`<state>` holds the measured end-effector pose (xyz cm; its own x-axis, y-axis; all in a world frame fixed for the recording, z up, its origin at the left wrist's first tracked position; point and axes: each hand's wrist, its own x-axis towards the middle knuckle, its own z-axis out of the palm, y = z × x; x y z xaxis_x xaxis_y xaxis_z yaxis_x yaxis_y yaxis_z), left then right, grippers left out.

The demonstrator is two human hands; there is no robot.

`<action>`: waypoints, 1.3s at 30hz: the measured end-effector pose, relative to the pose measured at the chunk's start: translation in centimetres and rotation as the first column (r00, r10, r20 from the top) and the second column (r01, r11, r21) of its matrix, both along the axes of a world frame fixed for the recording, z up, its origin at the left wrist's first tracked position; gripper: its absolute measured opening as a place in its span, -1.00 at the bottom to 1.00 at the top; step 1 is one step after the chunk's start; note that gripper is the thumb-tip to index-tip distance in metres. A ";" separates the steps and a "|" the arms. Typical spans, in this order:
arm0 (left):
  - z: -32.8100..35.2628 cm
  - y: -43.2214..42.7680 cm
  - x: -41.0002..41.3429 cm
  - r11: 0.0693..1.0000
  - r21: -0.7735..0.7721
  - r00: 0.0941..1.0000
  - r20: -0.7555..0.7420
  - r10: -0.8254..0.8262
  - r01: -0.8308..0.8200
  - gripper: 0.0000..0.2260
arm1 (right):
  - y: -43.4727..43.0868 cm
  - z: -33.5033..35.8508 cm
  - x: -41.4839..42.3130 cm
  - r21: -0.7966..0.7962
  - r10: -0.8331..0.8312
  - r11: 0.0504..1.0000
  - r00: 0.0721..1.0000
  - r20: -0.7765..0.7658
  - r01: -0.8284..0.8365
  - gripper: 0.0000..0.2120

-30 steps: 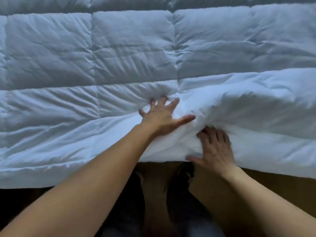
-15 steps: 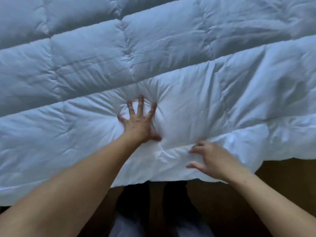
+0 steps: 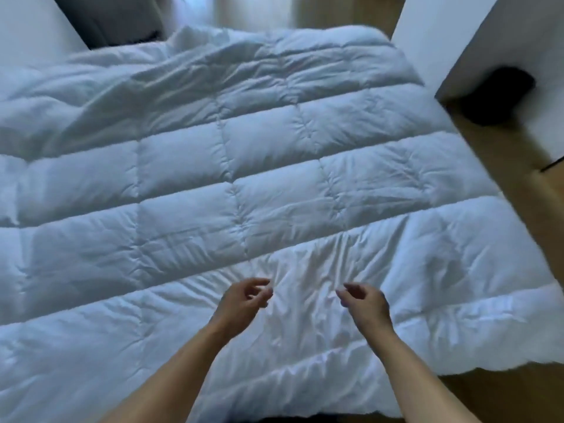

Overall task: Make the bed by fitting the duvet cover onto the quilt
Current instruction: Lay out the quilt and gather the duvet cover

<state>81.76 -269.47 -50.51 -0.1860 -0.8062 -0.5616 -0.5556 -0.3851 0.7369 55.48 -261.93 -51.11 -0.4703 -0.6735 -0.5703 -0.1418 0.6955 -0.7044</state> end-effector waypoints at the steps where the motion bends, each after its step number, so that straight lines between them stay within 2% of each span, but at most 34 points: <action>1: 2.3 0.0 0.5 0.996 -0.070 0.998 -0.043 0.049 -0.052 -0.90 | 0.5 2.4 -0.5 -0.056 -0.082 0.995 0.997 0.016 0.082 -0.89; 5: 13.2 -1.3 1.7 0.962 -0.168 0.944 -0.289 0.161 -0.215 -0.92 | 2.6 13.1 -1.9 -0.295 -0.302 0.899 0.946 0.117 0.324 -0.89; 9: 23.1 -2.8 1.7 0.933 -0.286 0.894 -0.442 0.074 -0.218 -0.82 | 6.1 22.0 -3.4 -0.452 -0.460 0.735 0.862 0.215 0.505 -0.79; 13: 29.2 -3.4 -1.2 0.918 -0.357 0.875 -0.484 -0.025 -0.171 -0.88 | 9.2 28.2 -5.8 -0.549 -0.561 0.575 0.781 0.276 0.607 -0.68; 15: 31.4 -3.1 -4.0 0.914 -0.385 0.860 -0.501 -0.094 -0.125 -0.84 | 10.5 30.3 -7.5 -0.589 -0.590 0.480 0.736 0.332 0.650 -0.66; 19: 34.3 -1.2 -11.1 0.899 -0.436 0.835 -0.511 -0.203 -0.048 -0.74 | 13.4 32.9 -12.2 -0.635 -0.605 0.360 0.689 0.399 0.683 -0.82; 25: 36.3 3.4 -25.6 0.876 -0.480 0.797 -0.546 -0.260 -0.043 -0.78 | 19.2 35.2 -23.3 -0.668 -0.641 0.323 0.674 0.367 0.670 -0.80; 29: 36.2 7.8 -36.2 0.886 -0.463 0.766 -0.580 -0.277 -0.029 -0.77 | 24.1 36.4 -31.8 -0.702 -0.662 0.374 0.705 0.256 0.606 -0.82; 33: 36.0 11.4 -45.7 0.890 -0.456 0.748 -0.585 -0.312 0.014 -0.88 | 28.1 37.8 -40.6 -0.721 -0.677 0.401 0.713 0.182 0.565 -0.86; 36: 36.5 13.0 -51.8 0.870 -0.486 0.755 -0.541 -0.371 0.079 -0.84 | 28.9 38.5 -46.5 -0.717 -0.674 0.417 0.719 0.168 0.559 -0.87; 39: 37.0 12.3 -57.3 0.786 -0.556 0.745 -0.397 -0.536 0.269 -0.82 | 27.7 38.6 -51.6 -0.733 -0.660 0.424 0.736 0.151 0.531 -0.90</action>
<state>24.47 -257.18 -13.48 -0.6984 -0.7068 0.1124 -0.0680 0.2218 0.9727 3.93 -234.23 -12.53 -0.9434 -0.3286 0.0447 -0.0307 -0.0478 -0.9984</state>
